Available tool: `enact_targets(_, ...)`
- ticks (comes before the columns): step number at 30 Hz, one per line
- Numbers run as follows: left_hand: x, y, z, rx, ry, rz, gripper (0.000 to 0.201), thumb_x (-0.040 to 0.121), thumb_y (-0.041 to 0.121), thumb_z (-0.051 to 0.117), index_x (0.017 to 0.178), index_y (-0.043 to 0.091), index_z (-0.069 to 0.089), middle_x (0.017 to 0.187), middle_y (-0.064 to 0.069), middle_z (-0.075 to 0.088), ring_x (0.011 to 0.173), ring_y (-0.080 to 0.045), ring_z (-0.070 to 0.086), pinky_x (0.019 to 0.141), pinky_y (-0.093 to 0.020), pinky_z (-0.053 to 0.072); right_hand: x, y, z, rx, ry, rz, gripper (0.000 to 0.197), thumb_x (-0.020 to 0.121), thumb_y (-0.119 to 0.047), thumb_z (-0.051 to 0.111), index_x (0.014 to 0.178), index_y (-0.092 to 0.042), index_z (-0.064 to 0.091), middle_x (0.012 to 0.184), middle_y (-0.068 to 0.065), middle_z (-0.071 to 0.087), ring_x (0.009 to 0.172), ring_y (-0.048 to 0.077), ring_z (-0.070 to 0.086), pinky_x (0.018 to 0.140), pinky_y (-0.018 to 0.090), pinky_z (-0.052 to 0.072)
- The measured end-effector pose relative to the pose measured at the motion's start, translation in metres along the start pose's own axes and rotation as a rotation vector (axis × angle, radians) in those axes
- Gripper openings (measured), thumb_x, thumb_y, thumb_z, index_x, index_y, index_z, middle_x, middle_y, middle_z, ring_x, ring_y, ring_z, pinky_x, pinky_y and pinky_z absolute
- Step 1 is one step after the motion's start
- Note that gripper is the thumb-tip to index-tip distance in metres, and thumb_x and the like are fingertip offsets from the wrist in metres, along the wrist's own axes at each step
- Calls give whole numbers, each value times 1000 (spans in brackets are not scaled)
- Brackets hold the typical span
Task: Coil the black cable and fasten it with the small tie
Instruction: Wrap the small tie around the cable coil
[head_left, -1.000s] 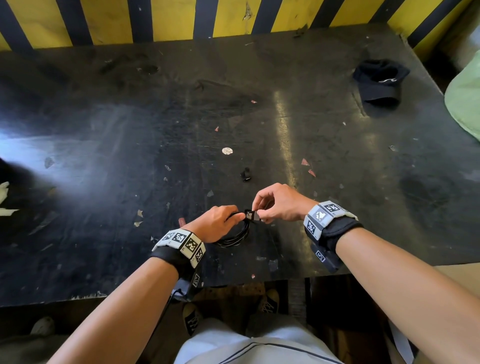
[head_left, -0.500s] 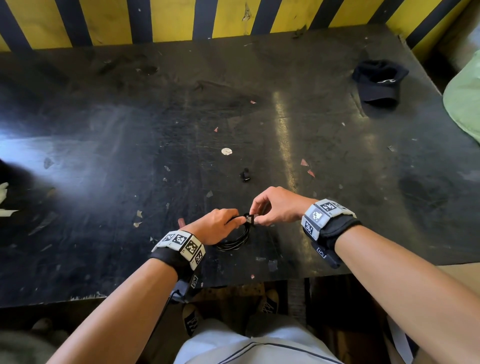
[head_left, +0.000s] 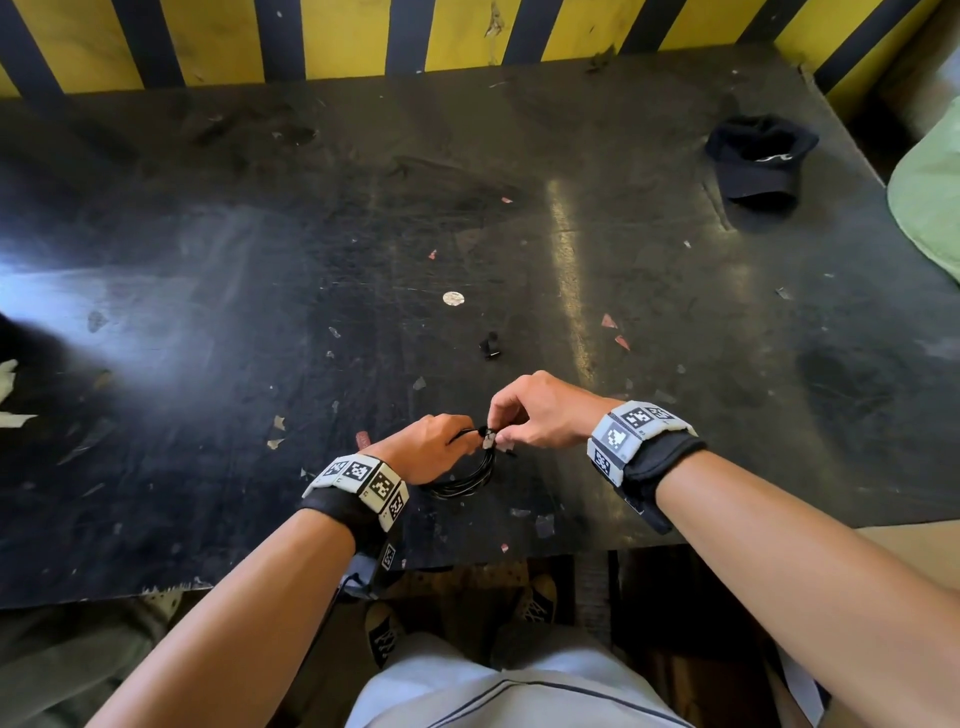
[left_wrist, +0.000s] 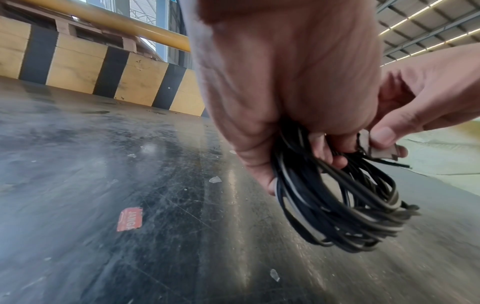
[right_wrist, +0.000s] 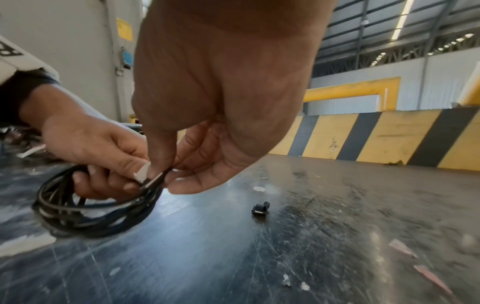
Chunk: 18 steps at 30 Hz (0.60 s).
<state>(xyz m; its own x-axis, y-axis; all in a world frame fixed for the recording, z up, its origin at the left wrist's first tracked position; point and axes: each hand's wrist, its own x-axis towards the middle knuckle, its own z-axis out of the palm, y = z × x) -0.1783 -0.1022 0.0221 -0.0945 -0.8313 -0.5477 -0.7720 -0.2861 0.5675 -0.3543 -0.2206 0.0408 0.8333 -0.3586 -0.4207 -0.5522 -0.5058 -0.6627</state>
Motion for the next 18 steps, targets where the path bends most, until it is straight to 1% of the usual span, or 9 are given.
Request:
enact_targets(5,-5,-1,-1,9,9,12,32,108,37,39,95,15,58,75,3,57,61,-9,51,56,-21,39,-2,4,0,75,-49,15,19,89,-12,71,96,-26,81,84,-6,79,80,11,73,83,32,60)
enact_targets(7,-4,-2,0,18,16,5,33,109,38,38,95,15,59,78,2,59,64,-9,52,56,-19,38,-1,5,4,84,-68,2,32,88,-5,67,99,-31,83,86,-4,79,76,8,71,76,26,59)
enact_targets(9,-3,-2,0,16,18,-6,36,109,39,38,97,13,60,81,-2,61,66,-13,54,56,-21,40,1,6,8,72,-67,2,38,87,-4,64,102,-33,83,86,-6,79,72,4,67,72,20,54)
enact_targets(11,-2,-2,-1,14,25,-17,37,108,39,39,98,12,61,80,-3,62,66,-13,54,55,-20,39,1,6,9,85,-51,12,32,88,-8,67,99,-33,83,84,-11,79,77,0,69,76,19,54)
enact_targets(13,-2,-6,-2,16,25,-38,37,107,43,39,94,15,60,77,-1,60,64,-13,54,56,-21,40,-2,6,5,95,-27,23,17,88,-16,74,93,-32,80,86,-12,79,84,-1,72,79,17,52)
enact_targets(15,-5,-8,-4,7,17,-60,38,105,51,38,88,22,57,74,-2,61,64,-15,57,65,-31,47,-5,8,-1,59,23,42,6,88,-23,77,89,-28,77,90,-11,75,85,2,70,76,17,49)
enact_targets(16,-7,-6,-5,6,14,-76,40,104,54,37,87,25,57,76,-2,63,67,-16,59,69,-38,48,-7,10,-5,18,64,51,2,87,-24,77,86,-26,77,92,-10,72,83,4,67,74,19,49)
enact_targets(17,-11,-3,-6,8,11,-92,41,104,55,36,88,24,58,80,-3,64,72,-16,61,70,-42,46,-8,12,-8,-25,115,56,5,85,-24,78,82,-25,74,92,-9,69,81,6,64,72,22,49)
enact_targets(18,-14,2,-7,15,8,-103,42,106,53,35,94,21,59,86,-3,66,79,-17,62,66,-37,42,-9,14,-10,-54,162,59,8,83,-23,78,78,-24,71,90,-10,67,78,5,62,70,22,47)
